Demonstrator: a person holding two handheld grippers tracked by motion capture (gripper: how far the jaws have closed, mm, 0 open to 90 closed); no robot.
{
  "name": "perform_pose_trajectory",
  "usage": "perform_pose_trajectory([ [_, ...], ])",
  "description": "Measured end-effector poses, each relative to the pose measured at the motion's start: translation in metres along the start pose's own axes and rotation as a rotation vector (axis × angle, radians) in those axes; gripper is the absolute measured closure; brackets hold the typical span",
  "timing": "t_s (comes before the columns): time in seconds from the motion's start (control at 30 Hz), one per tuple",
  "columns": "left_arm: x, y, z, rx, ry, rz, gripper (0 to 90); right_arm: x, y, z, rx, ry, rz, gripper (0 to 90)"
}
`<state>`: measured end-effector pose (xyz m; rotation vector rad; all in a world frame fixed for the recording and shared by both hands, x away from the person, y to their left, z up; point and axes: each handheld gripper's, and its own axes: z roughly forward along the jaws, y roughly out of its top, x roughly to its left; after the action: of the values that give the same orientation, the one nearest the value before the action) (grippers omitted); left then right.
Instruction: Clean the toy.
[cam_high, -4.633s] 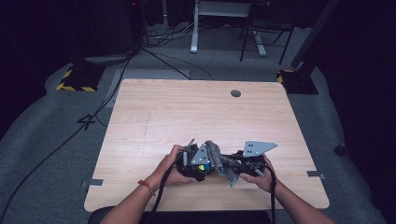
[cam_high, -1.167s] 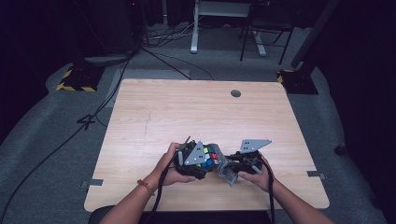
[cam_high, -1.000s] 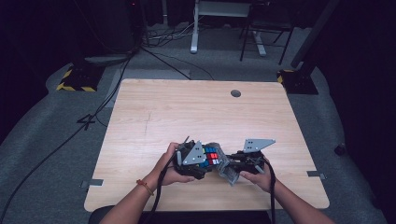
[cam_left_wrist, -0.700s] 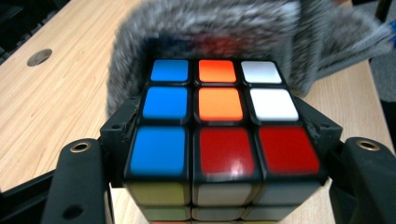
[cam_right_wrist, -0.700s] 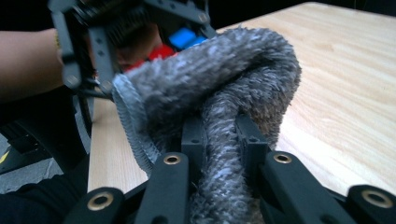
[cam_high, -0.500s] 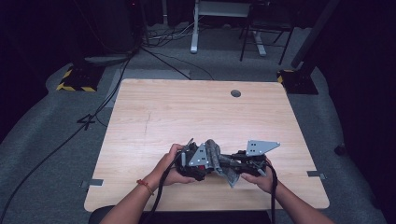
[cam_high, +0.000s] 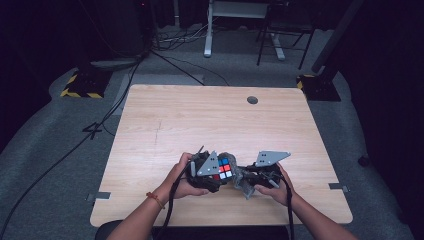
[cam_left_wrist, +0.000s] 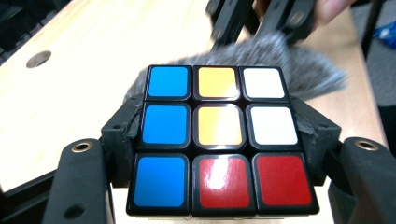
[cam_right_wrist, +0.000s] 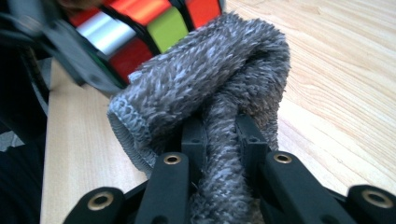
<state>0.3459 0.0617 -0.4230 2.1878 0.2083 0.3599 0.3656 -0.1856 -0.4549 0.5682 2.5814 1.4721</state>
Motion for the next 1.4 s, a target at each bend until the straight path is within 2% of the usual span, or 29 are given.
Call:
perform_pose_trajectory([
  [0.17, 0.002, 0.003, -0.006, -0.042, -0.005, -0.001, 33.3, -0.001, -0.003, 0.002, 0.007, -0.003, 0.017, 77.5],
  [0.27, 0.002, 0.002, -0.004, -0.024, -0.002, 0.003, 33.3, 0.0, -0.001, -0.002, -0.02, -0.007, 0.012, 77.5],
  [0.33, 0.0, 0.002, 0.001, 0.005, 0.008, 0.018, 33.3, 0.001, 0.002, -0.009, -0.061, 0.014, 0.018, 77.5],
  [0.4, -0.002, 0.001, 0.005, 0.023, 0.005, 0.032, 33.2, 0.004, 0.005, -0.014, -0.092, 0.031, 0.005, 77.5],
  [0.53, -0.002, 0.002, 0.006, 0.024, 0.006, 0.033, 33.0, 0.009, 0.011, -0.021, -0.132, 0.03, -0.019, 77.5],
  [0.63, -0.003, 0.002, 0.008, 0.041, 0.007, 0.031, 32.9, 0.016, 0.015, -0.02, -0.134, 0.02, -0.037, 77.6],
  [0.7, -0.005, 0.002, 0.01, 0.065, 0.023, 0.048, 32.8, 0.021, 0.017, -0.019, -0.129, 0.006, -0.071, 77.6],
  [0.77, -0.006, 0.002, 0.013, 0.078, 0.026, 0.049, 32.8, 0.023, 0.02, -0.019, -0.142, 0.013, -0.08, 77.6],
  [0.93, -0.004, 0.0, 0.017, 0.1, 0.021, 0.039, 33.1, 0.025, 0.024, -0.016, -0.128, 0.014, -0.088, 77.4],
  [1.07, -0.003, 0.001, 0.01, 0.066, 0.026, 0.028, 33.2, 0.016, 0.022, -0.017, -0.103, -0.023, -0.091, 77.4],
  [1.17, -0.002, 0.003, 0.003, 0.025, 0.03, 0.024, 33.2, 0.003, 0.011, -0.014, -0.062, -0.039, -0.041, 77.4],
  [1.23, -0.002, 0.004, -0.001, 0.008, 0.034, 0.026, 33.3, -0.005, 0.004, -0.01, -0.032, -0.032, -0.003, 77.4],
  [1.33, -0.001, 0.005, -0.006, -0.029, 0.03, 0.02, 33.3, -0.008, -0.002, -0.005, -0.006, -0.014, 0.024, 77.3],
  [1.4, -0.002, 0.006, -0.007, -0.037, 0.035, 0.024, 33.3, -0.008, -0.003, -0.003, 0.0, 0.004, 0.028, 77.3],
])
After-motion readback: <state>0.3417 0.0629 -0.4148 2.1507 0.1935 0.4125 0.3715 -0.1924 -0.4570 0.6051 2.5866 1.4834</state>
